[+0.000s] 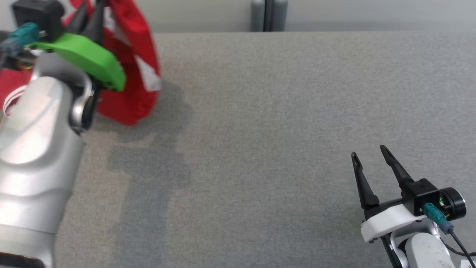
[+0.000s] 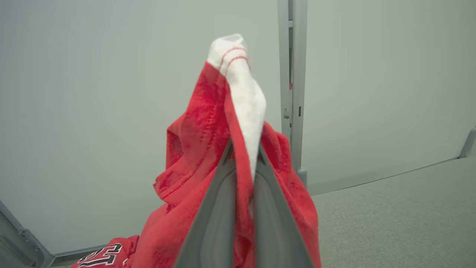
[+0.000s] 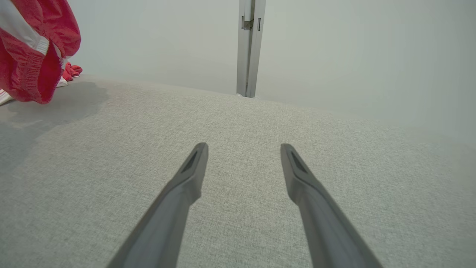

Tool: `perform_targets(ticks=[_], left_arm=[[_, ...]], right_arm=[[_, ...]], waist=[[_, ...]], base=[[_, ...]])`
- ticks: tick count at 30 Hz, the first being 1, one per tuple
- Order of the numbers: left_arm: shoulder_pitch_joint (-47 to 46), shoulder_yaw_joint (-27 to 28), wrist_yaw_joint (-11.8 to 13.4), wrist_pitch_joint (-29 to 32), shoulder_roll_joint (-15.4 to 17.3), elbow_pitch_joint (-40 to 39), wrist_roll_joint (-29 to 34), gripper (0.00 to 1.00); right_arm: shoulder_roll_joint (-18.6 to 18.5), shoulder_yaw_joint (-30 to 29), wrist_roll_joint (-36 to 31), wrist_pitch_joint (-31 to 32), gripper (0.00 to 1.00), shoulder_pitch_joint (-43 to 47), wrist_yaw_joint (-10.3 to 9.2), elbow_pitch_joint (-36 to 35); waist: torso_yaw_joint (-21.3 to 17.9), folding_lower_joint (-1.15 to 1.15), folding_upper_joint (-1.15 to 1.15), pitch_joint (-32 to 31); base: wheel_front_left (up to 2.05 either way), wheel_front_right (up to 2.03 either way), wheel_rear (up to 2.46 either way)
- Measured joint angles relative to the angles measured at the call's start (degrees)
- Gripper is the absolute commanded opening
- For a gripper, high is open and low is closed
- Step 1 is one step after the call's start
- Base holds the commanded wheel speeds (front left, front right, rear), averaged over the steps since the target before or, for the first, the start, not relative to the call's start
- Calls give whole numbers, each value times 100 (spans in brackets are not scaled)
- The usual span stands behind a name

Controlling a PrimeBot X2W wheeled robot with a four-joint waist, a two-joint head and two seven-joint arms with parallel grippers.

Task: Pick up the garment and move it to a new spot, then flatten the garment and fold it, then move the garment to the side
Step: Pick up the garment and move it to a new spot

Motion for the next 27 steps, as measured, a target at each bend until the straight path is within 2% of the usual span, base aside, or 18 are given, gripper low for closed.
perform_targets(ticks=[3, 9, 12, 18, 23, 27], left_arm=[[15, -126, 82, 124, -364, -297, -54, 0], [36, -412, 322, 141, -1349, -477, -201, 0], [208, -627, 331, 69, -1597, -409, -320, 0], [826, -1194, 315, -100, -1735, 108, -421, 0], [1264, -1062, 337, -611, -1708, 869, -699, 0], [1368, -823, 412, -873, -1533, 1281, -699, 0]], right_arm=[[-1, -38, 48, 0, 100, 49, 0, 34], [0, -63, 78, -1, 100, 94, 0, 68], [0, -73, 101, 0, 100, 87, 0, 62], [0, -135, 118, -1, 100, -25, 0, 42], [-1, -238, 100, 0, 100, -108, 0, 26], [-1, -288, 62, 0, 100, -154, 0, 13]], waist=[[-95, 0, 0, -205], [-412, 0, 0, -429], [-576, 0, 0, -461], [-784, 0, 0, -311], [-849, 0, 0, -19], [-843, 0, 0, 166]], base=[[0, 0, 0], [0, 0, 0], [0, 0, 0], [0, 0, 0], [0, 0, 0], [0, 0, 0]])
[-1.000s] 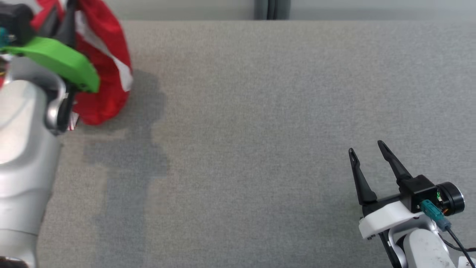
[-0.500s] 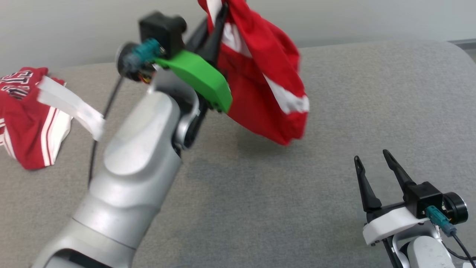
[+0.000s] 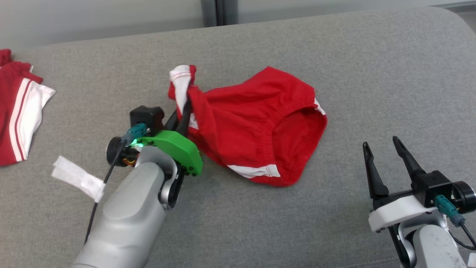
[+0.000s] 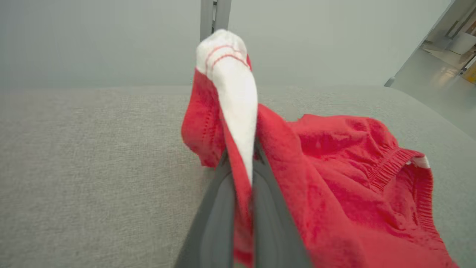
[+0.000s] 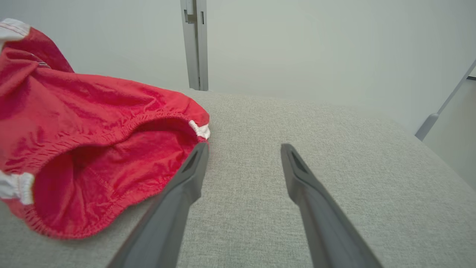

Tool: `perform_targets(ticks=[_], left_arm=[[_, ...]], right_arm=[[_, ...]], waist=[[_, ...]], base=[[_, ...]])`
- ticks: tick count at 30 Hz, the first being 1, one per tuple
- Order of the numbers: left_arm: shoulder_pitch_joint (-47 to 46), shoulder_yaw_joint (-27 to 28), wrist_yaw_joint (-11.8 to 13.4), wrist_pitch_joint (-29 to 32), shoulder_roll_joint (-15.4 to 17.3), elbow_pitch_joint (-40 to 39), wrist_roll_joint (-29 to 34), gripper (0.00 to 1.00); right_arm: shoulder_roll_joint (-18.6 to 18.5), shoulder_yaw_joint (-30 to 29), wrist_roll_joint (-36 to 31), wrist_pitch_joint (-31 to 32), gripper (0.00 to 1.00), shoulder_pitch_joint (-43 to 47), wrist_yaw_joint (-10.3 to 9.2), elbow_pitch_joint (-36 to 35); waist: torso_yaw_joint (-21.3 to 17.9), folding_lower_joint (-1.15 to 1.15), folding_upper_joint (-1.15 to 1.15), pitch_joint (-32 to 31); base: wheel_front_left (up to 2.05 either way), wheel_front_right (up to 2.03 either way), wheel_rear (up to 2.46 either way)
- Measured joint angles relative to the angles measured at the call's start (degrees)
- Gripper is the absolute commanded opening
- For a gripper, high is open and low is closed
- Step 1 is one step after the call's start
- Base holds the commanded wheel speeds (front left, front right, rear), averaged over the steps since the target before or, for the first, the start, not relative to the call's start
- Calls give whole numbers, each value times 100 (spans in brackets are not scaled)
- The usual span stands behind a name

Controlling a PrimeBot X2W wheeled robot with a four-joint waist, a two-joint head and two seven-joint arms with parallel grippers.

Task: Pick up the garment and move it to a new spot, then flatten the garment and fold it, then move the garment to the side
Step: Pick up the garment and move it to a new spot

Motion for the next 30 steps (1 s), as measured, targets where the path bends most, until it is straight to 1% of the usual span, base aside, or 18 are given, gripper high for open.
perform_targets(ticks=[4, 6, 7, 8, 9, 17, 22, 27, 30], left_arm=[[115, 298, 24, -56, 131, 178, -8, 0], [197, 513, 23, -73, 145, 110, 3, 0], [231, 597, 19, -73, 160, 52, 36, 25], [292, 719, 9, -74, 180, -37, 77, 64], [366, 838, 7, -77, 193, -110, 110, 100], [1020, 1522, -167, -91, 208, -500, 514, 100], [1508, 1851, -309, -91, 290, -760, 857, 100], [2047, 2212, -403, -93, 307, -1402, 1305, 100], [2405, 2360, -455, -94, 257, -1851, 1594, 100]], right_arm=[[0, -19, -40, 0, 100, -52, 0, -7], [0, -18, -45, 0, 100, -81, 0, -7], [1, -12, -49, -1, 100, -92, 0, -7], [0, -7, -51, 0, 100, -99, 0, -5], [1, 1, -52, 0, 100, -102, 0, -5], [1, 80, -99, -1, 100, -97, 0, 12], [1, 124, -104, -1, 100, -1, 0, 15], [1, 144, -120, 0, 100, 161, 0, 13], [0, 147, -124, 0, 100, 266, 0, 7]], waist=[[47, 0, 0, 134], [86, 0, 0, 175], [99, 0, 0, 188], [117, 0, 0, 202], [133, 0, 0, 210], [183, 0, 0, 90], [191, 0, 0, -96], [207, 0, 0, -330], [224, 0, 0, -490]], base=[[0, 0, 0], [0, 0, 0], [0, 0, 0], [0, 0, 0], [0, 0, 0], [0, 0, 0], [0, 0, 0], [0, 0, 0], [0, 0, 0]])
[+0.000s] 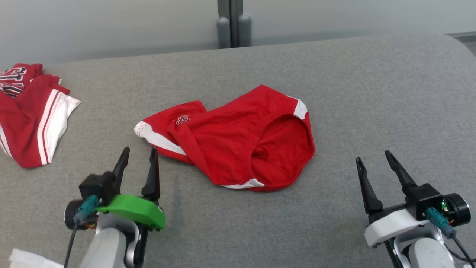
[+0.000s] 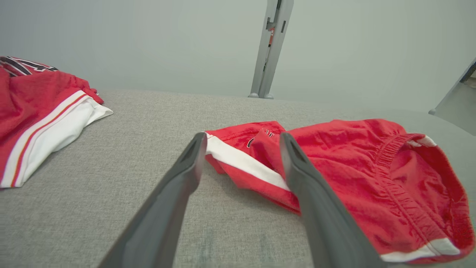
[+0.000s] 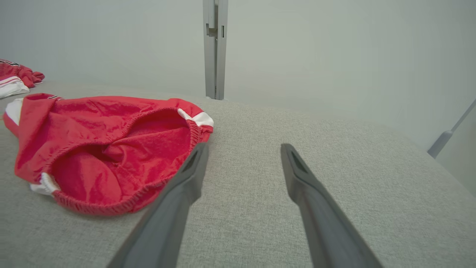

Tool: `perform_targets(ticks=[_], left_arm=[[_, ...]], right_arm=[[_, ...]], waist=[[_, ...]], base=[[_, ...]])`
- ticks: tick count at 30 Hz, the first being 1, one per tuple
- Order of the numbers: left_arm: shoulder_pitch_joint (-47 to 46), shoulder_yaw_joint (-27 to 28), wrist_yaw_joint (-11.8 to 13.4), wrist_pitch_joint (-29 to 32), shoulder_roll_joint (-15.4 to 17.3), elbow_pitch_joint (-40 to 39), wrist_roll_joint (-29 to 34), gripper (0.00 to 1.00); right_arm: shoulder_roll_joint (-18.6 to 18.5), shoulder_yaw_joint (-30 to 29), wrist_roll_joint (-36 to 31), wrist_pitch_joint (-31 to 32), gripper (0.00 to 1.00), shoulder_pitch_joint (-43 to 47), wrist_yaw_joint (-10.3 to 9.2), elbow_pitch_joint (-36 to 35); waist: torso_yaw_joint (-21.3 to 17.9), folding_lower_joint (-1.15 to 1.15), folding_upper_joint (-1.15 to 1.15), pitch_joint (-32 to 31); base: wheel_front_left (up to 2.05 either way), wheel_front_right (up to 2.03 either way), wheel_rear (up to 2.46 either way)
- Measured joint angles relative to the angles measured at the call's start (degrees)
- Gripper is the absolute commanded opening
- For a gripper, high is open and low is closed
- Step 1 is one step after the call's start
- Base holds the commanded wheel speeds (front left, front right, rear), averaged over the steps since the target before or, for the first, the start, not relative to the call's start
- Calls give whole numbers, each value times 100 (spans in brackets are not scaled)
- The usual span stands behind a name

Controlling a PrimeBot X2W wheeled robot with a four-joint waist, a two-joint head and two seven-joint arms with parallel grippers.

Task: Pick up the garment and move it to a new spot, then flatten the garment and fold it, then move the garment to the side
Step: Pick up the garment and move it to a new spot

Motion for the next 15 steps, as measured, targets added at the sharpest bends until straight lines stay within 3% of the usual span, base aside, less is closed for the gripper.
perform_targets(ticks=[15], left_arm=[[1550, 579, -93, 0, -421, -1087, 621, 100]], right_arm=[[1, 163, 141, 0, 100, 467, 0, -5]], waist=[[44, 0, 0, -696]], base=[[0, 0, 0]])
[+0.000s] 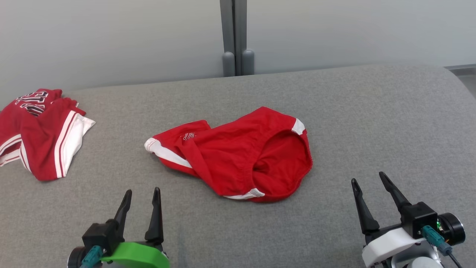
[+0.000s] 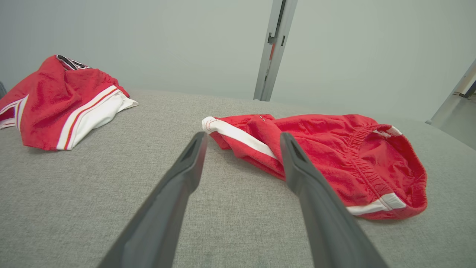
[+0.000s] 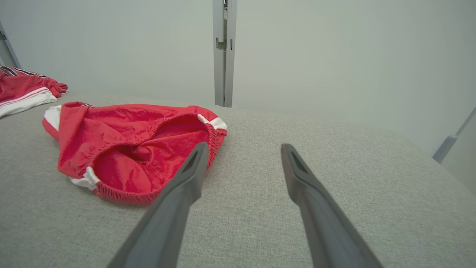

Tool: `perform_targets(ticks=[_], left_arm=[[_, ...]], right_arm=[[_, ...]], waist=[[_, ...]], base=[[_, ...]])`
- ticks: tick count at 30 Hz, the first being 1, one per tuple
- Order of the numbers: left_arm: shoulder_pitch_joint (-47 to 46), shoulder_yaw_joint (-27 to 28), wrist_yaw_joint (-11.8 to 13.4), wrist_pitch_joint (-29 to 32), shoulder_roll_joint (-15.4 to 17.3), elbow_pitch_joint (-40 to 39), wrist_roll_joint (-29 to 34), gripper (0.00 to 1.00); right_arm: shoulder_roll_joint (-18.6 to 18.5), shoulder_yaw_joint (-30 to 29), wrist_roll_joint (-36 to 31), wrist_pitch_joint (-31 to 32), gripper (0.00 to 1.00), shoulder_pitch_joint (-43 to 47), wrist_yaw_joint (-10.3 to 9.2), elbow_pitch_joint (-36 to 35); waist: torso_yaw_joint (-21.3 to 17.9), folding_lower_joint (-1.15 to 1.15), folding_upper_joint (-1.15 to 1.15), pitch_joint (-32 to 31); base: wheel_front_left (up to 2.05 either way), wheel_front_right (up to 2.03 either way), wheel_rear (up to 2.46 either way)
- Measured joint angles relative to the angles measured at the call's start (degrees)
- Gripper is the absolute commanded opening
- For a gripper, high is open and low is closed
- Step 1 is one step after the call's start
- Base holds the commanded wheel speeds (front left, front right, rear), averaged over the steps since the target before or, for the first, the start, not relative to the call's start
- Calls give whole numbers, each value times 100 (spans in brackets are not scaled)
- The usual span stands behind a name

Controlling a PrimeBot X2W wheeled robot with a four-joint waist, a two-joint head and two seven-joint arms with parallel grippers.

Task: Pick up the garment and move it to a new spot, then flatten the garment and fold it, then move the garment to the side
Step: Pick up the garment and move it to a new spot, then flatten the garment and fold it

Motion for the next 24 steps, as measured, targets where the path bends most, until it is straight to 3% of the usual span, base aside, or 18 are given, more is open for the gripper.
perform_targets(ticks=[19, 24], left_arm=[[320, 44, -19, 0, -32, -9, -71, 100], [318, 2, -20, 0, -33, 7, -104, 100]], right_arm=[[-1, 110, 143, -1, 100, 107, 0, 126], [-2, 411, 83, -1, 100, -45, 0, 157]], waist=[[53, 0, 0, -36], [96, 0, 0, -1]], base=[[0, 0, 0], [0, 0, 0]])
